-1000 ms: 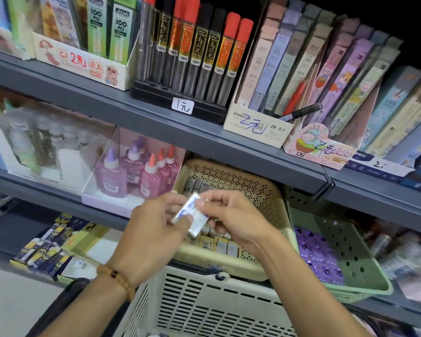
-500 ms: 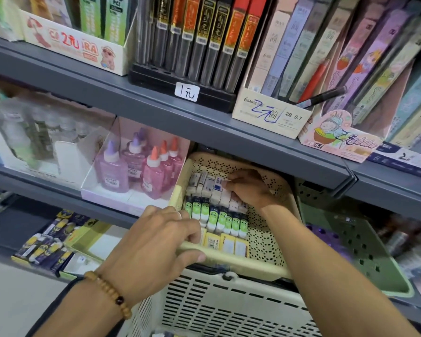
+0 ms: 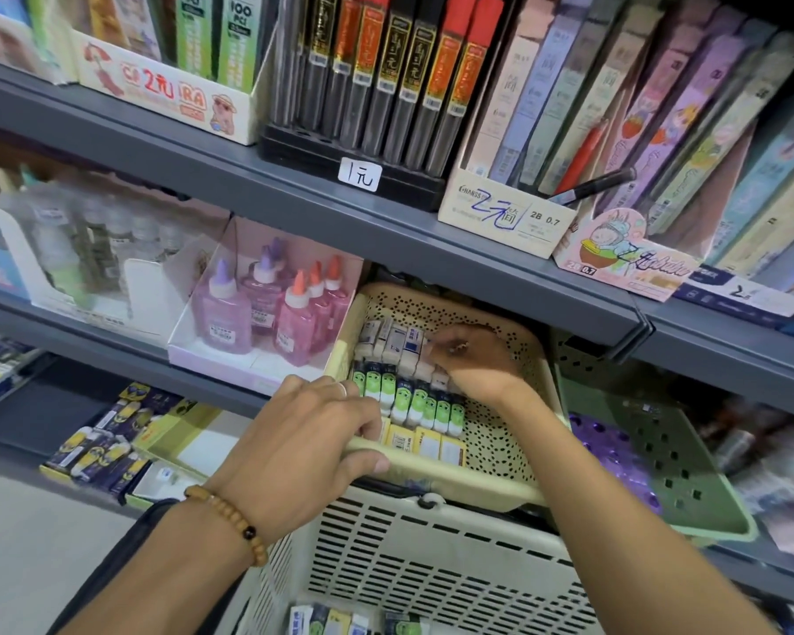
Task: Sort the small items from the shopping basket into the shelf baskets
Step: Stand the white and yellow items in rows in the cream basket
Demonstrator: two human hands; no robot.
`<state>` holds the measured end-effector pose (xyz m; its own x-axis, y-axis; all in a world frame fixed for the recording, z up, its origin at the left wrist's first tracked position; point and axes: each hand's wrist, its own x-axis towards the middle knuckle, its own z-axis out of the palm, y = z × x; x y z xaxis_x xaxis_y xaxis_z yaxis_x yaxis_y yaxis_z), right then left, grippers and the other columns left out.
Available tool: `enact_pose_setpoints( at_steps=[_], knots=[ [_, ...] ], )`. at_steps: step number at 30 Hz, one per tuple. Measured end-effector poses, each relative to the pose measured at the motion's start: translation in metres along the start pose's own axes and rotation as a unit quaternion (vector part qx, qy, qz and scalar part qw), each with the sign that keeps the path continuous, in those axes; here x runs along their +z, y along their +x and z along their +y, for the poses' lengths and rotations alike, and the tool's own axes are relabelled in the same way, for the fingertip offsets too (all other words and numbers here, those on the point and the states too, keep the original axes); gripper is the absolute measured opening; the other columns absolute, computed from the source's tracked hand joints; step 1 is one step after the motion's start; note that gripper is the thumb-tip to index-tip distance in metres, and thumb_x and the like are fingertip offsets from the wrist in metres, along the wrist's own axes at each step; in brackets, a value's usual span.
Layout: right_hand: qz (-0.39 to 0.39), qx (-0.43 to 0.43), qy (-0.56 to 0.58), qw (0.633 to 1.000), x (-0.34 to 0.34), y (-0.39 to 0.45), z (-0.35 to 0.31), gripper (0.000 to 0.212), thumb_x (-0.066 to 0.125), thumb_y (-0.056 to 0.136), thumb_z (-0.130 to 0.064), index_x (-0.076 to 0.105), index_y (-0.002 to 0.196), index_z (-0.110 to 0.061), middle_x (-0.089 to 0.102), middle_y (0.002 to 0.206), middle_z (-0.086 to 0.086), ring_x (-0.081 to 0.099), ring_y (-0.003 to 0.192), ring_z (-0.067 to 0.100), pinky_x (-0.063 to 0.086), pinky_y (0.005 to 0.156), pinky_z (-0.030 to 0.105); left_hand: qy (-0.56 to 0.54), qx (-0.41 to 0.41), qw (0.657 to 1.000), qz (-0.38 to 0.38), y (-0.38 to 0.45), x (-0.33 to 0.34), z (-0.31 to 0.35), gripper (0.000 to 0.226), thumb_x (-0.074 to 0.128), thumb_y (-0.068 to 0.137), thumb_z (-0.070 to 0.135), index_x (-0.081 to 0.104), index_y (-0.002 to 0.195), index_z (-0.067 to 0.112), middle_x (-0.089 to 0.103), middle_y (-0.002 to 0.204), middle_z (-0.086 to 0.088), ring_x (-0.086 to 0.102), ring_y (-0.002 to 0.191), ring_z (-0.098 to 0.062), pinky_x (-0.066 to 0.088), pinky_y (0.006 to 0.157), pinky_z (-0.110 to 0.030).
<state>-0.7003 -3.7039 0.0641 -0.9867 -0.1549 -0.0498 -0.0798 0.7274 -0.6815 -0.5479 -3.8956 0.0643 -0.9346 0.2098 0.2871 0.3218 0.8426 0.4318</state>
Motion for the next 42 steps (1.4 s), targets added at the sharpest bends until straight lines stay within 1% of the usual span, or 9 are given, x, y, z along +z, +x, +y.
enact_pose_setpoints(
  at_steps=[3, 7, 10, 15, 21, 25, 30, 35, 42],
  knots=[
    [0.064, -0.009, 0.105, 0.992, -0.008, -0.041, -0.009, 0.005, 0.067, 0.09, -0.022, 0.067, 0.091, -0.027, 0.066, 0.088, -0.019, 0.064, 0.089, 0.004, 0.045, 0.068, 0.005, -0.005, -0.007, 1.0, 0.022, -0.008, 0.0, 0.008, 0.016, 0.058, 0.087, 0.053, 0.055, 0.094, 0.039, 0.045, 0.092, 0.022, 0.034, 0.087, 0.002, 0.028, 0.082, -0.021],
    [0.128, -0.053, 0.187, 0.972, -0.022, -0.11, -0.015, 0.013, 0.061, 0.094, -0.019, 0.067, 0.092, -0.03, 0.071, 0.091, -0.007, 0.067, 0.087, 0.013, 0.056, 0.078, 0.03, -0.089, -0.048, 0.991, 0.087, -0.029, -0.001, 0.028, 0.02, 0.059, 0.09, 0.039, 0.063, 0.107, 0.03, 0.052, 0.102, 0.022, 0.051, 0.096, 0.002, 0.044, 0.087, -0.022],
    [0.144, -0.053, 0.235, 0.96, -0.029, -0.157, -0.009, 0.014, 0.06, 0.094, -0.016, 0.069, 0.094, -0.028, 0.072, 0.086, -0.006, 0.067, 0.081, 0.013, 0.057, 0.071, 0.029, -0.231, -0.097, 0.962, 0.112, -0.051, 0.01, 0.048, 0.01, 0.063, 0.089, 0.025, 0.067, 0.098, 0.027, 0.059, 0.095, 0.019, 0.056, 0.092, 0.007, 0.045, 0.078, -0.009],
    [0.133, 0.017, 0.248, 0.96, -0.011, -0.209, 0.041, 0.015, 0.059, 0.095, -0.015, 0.067, 0.09, -0.027, 0.072, 0.084, -0.002, 0.068, 0.08, 0.015, 0.055, 0.068, 0.025, -0.333, -0.253, 0.908, -0.011, -0.086, 0.058, 0.059, 0.012, 0.06, 0.094, 0.021, 0.063, 0.105, 0.024, 0.064, 0.102, 0.012, 0.06, 0.097, -0.003, 0.05, 0.078, -0.016],
    [-0.057, 0.122, 0.106, 0.985, 0.048, -0.218, 0.125, 0.022, 0.054, 0.096, -0.012, 0.067, 0.08, -0.004, 0.064, 0.071, 0.006, 0.056, 0.066, 0.012, 0.047, 0.069, 0.028, -0.227, -0.329, 0.9, -0.176, -0.086, 0.126, 0.034, 0.055, 0.069, 0.088, 0.027, 0.046, 0.137, 0.017, 0.05, 0.138, -0.004, 0.046, 0.129, -0.02, 0.039, 0.104, -0.028],
    [-0.196, 0.15, 0.06, 0.967, 0.077, -0.216, 0.163, 0.017, 0.061, 0.094, -0.022, 0.067, 0.101, -0.008, 0.066, 0.088, 0.003, 0.061, 0.087, 0.014, 0.052, 0.084, 0.029, -0.122, -0.332, 0.88, -0.318, -0.094, 0.169, 0.019, 0.08, 0.071, 0.08, 0.048, 0.031, 0.146, 0.029, 0.03, 0.15, -0.011, 0.038, 0.133, -0.031, 0.038, 0.109, -0.04],
    [-0.314, 0.086, -0.101, 0.94, 0.101, -0.229, 0.195, 0.088, 0.072, 0.074, -0.06, 0.033, 0.147, -0.032, 0.04, 0.141, 0.006, 0.036, 0.131, 0.027, 0.037, 0.106, 0.04, 0.119, -0.226, 0.889, -0.381, -0.115, 0.212, 0.021, 0.096, 0.054, 0.07, 0.074, 0.016, 0.148, 0.033, 0.019, 0.156, -0.006, 0.011, 0.143, -0.038, 0.019, 0.114, -0.059],
    [-0.327, -0.044, -0.243, 0.912, 0.123, -0.255, 0.211, 0.118, 0.068, 0.059, -0.079, 0.006, 0.15, -0.04, 0.006, 0.155, -0.003, 0.011, 0.138, 0.027, 0.021, 0.111, 0.05, 0.153, -0.167, 0.895, -0.384, -0.13, 0.224, 0.018, 0.112, 0.056, 0.057, 0.083, 0.009, 0.148, 0.039, 0.021, 0.15, 0.005, 0.016, 0.135, -0.03, 0.03, 0.107, -0.057],
    [-0.223, -0.093, -0.237, 0.941, 0.121, -0.26, 0.224, 0.065, 0.058, 0.086, -0.056, 0.034, 0.142, -0.031, 0.037, 0.139, 0.005, 0.033, 0.126, 0.023, 0.037, 0.101, 0.042, 0.18, -0.093, 0.91, -0.362, -0.136, 0.232, 0.012, 0.114, 0.058, 0.048, 0.086, 0.01, 0.143, 0.045, 0.027, 0.144, 0.004, 0.022, 0.13, -0.029, 0.035, 0.103, -0.053]
  ],
)
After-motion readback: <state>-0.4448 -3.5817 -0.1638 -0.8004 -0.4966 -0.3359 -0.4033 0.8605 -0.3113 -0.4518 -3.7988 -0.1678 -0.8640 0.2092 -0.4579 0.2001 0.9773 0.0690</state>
